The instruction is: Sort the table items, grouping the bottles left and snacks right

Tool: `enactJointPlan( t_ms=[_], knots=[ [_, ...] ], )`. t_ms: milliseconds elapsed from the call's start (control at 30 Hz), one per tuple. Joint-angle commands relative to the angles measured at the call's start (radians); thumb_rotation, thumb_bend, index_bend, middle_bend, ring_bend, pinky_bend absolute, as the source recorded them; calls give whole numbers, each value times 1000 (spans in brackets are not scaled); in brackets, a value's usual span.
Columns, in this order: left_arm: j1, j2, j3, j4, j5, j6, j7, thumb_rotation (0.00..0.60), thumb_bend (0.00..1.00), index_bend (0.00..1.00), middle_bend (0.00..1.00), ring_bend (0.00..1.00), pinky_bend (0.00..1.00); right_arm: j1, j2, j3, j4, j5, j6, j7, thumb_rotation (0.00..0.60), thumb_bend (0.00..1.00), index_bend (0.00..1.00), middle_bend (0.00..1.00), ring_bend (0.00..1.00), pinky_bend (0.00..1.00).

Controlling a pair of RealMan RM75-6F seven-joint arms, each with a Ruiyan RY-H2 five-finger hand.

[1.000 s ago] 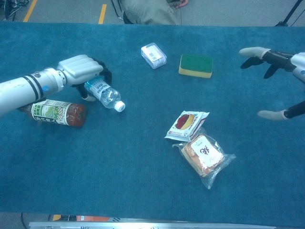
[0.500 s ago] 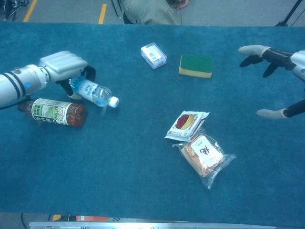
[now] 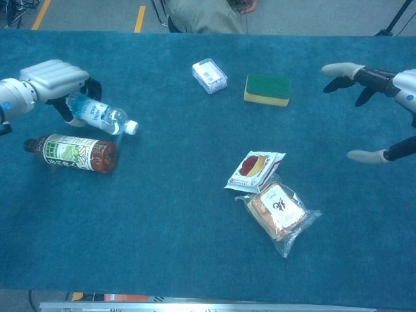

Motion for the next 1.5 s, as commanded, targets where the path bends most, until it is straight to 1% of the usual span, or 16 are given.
enactJointPlan(
  t_ms=[33, 67, 167, 233, 300, 367, 467, 700, 833, 967, 1100, 1267, 1400, 1500],
  knots=[
    [-2, 22, 11, -25, -30, -40, 33, 600, 172, 415, 436, 323, 438, 1, -1, -1, -1, 0, -2, -1, 600, 129, 35, 249, 192, 338],
    [-5, 27, 13, -33, -39, -52, 44, 600, 172, 408, 421, 309, 436, 1, -1, -1, -1, -1, -2, -2, 600, 129, 35, 249, 192, 338],
    [-13, 41, 17, -56, -65, -76, 85, 600, 172, 358, 333, 234, 406, 1, -1, -1, -3, -1, -2, -3, 600, 129, 35, 249, 193, 338],
    [-19, 52, 19, -69, -87, -91, 112, 600, 172, 328, 279, 187, 372, 1, 0, -1, -4, -1, -3, -2, 600, 129, 35, 249, 192, 338],
    [-26, 66, 20, -89, -120, -105, 147, 600, 172, 270, 211, 120, 308, 1, 1, -1, -5, -1, -2, -2, 600, 129, 35, 249, 192, 338],
    [-29, 77, 17, -110, -144, -100, 172, 600, 172, 236, 179, 82, 269, 2, 2, -1, -6, -1, -3, -2, 600, 129, 35, 249, 193, 338],
    [-33, 100, 16, -142, -174, -97, 202, 600, 172, 221, 157, 61, 248, 2, 1, -2, -5, -1, -4, -1, 600, 130, 35, 249, 193, 338],
    [-31, 158, 1, -223, -226, -56, 227, 600, 172, 209, 155, 59, 223, 3, 1, 1, -1, 2, -2, 2, 600, 130, 35, 249, 192, 338],
    [-3, 187, -24, -268, -217, 20, 191, 600, 172, 209, 156, 59, 221, -1, 7, 4, 2, 12, 4, 1, 600, 129, 35, 249, 192, 338],
    [52, 201, -53, -300, -161, 146, 113, 600, 171, 209, 164, 61, 221, -8, 20, 14, 10, 43, 5, -11, 600, 129, 35, 249, 192, 338],
    [114, 212, -66, -320, -98, 256, 17, 600, 171, 209, 166, 64, 221, -18, 38, 23, 9, 95, -2, -33, 600, 130, 42, 249, 193, 338],
    [187, 237, -57, -333, -37, 361, -55, 600, 171, 209, 162, 64, 221, -45, 48, 39, 7, 146, 26, -93, 600, 130, 47, 249, 193, 338],
    [249, 232, -48, -330, 16, 464, -91, 600, 171, 209, 161, 64, 221, -73, 40, 55, 20, 181, 66, -150, 600, 130, 74, 249, 193, 338],
    [295, 238, -35, -340, 50, 526, -120, 600, 171, 209, 158, 64, 221, -95, 32, 61, 34, 194, 95, -164, 600, 129, 76, 249, 192, 338]
  ],
)
